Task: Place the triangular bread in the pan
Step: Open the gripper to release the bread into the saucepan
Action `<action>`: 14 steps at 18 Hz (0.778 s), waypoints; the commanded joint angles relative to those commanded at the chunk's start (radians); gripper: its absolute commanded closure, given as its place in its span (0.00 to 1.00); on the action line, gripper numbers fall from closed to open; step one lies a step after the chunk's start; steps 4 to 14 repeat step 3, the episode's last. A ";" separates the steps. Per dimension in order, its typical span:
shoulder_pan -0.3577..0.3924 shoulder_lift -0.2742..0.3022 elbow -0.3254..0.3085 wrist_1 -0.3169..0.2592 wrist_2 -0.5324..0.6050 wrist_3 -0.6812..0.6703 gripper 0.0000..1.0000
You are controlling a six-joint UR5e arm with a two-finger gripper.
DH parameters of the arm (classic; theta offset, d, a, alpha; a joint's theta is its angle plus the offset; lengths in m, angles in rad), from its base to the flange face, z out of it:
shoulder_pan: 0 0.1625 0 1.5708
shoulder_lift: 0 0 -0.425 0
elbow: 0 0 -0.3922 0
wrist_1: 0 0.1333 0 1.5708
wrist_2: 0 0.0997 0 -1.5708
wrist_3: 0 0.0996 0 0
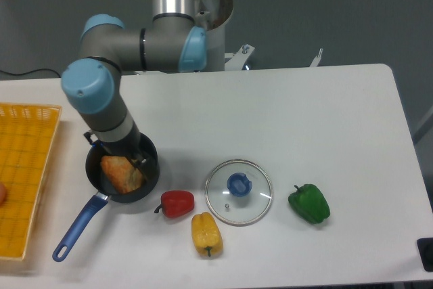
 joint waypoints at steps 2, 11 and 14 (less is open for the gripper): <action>0.028 0.011 0.000 0.002 -0.002 0.023 0.00; 0.035 0.011 0.000 0.002 -0.002 0.028 0.00; 0.035 0.011 0.000 0.002 -0.002 0.028 0.00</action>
